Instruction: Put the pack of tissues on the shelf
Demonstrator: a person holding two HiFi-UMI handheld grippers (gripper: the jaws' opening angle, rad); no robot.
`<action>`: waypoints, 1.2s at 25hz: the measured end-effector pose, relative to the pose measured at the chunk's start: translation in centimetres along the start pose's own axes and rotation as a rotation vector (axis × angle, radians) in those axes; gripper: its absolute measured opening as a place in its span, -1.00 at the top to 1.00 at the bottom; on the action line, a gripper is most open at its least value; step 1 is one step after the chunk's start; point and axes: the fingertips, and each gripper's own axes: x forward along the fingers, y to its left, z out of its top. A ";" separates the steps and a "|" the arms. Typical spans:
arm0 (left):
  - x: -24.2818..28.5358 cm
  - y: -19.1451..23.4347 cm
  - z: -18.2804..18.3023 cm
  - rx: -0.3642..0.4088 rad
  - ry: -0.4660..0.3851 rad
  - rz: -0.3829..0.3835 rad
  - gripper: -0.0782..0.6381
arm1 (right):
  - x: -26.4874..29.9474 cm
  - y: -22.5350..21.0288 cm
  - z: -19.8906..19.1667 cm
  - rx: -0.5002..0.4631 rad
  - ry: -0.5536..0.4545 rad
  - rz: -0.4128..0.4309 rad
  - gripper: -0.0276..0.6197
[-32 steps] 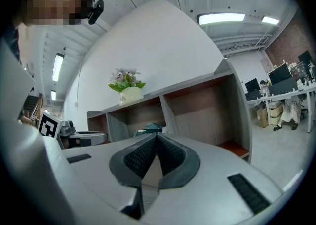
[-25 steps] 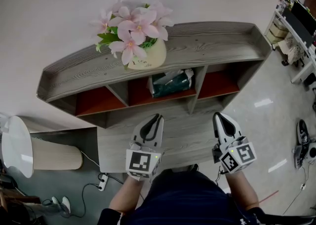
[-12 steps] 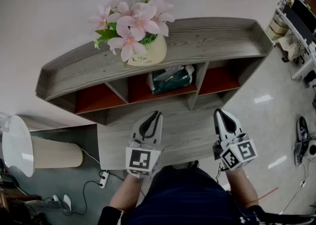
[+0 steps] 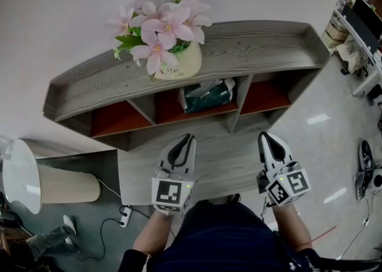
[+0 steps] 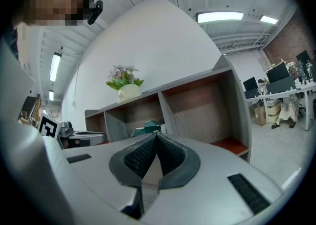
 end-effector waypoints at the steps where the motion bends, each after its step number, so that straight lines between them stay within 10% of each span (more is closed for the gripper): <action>1: 0.0 0.0 0.0 0.000 0.001 0.000 0.67 | 0.0 0.0 0.0 0.000 -0.001 0.000 0.88; 30: 0.3 0.1 -0.3 0.010 0.007 -0.010 0.67 | -0.1 0.2 0.0 0.000 -0.008 0.002 0.88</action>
